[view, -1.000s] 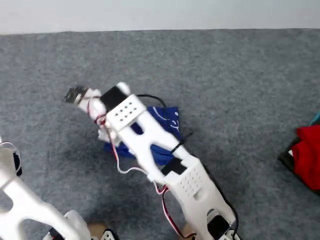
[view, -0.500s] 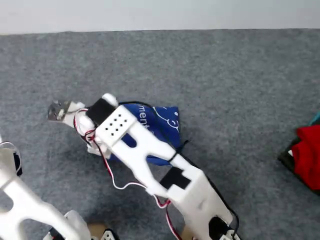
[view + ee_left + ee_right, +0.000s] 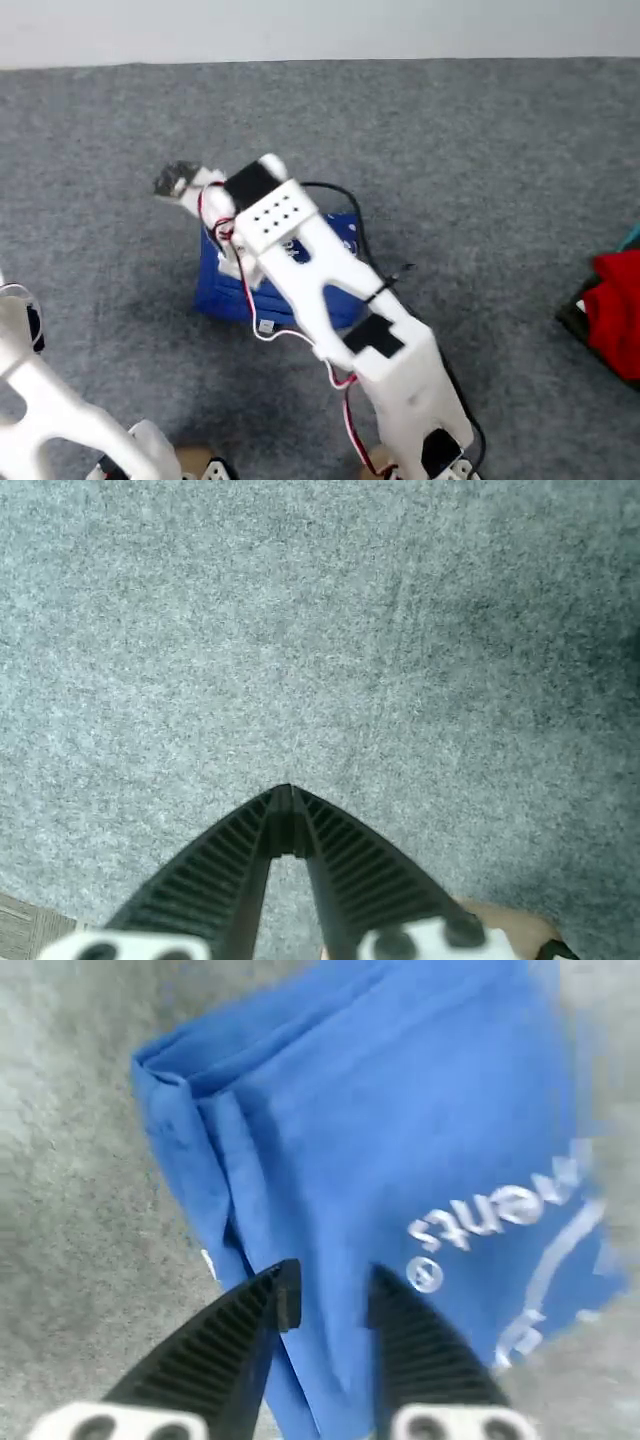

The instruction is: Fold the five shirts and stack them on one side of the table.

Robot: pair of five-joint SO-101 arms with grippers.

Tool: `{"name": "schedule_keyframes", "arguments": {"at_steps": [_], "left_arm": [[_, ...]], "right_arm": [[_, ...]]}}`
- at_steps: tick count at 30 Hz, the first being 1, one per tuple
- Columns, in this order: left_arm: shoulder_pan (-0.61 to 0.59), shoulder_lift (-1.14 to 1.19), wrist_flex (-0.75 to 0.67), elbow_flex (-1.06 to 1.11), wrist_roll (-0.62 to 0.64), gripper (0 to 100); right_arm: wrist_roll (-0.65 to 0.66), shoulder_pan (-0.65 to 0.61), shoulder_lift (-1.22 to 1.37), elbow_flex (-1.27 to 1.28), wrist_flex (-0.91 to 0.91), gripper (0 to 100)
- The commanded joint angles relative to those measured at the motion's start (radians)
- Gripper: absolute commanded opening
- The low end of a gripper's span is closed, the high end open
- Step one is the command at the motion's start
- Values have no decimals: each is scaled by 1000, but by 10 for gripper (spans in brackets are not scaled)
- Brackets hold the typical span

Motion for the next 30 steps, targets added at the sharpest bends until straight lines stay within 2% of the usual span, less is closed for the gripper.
{"name": "schedule_keyframes", "arguments": {"at_steps": [1,8,11,20,26,30], "left_arm": [[2,-28,8,-8,-3,4],[2,-28,6,-8,-3,4],[2,-28,6,-8,-3,4],[2,-28,3,-10,-5,4],[3,-28,3,-10,-5,4],[3,-28,3,-8,-5,4]], "right_arm": [[6,-38,48,-8,22,22],[8,-202,124,-6,33,10],[8,-231,87,-6,38,10],[37,-148,-54,-3,36,10],[58,-87,35,0,22,10],[57,-134,136,-3,30,10]]}}
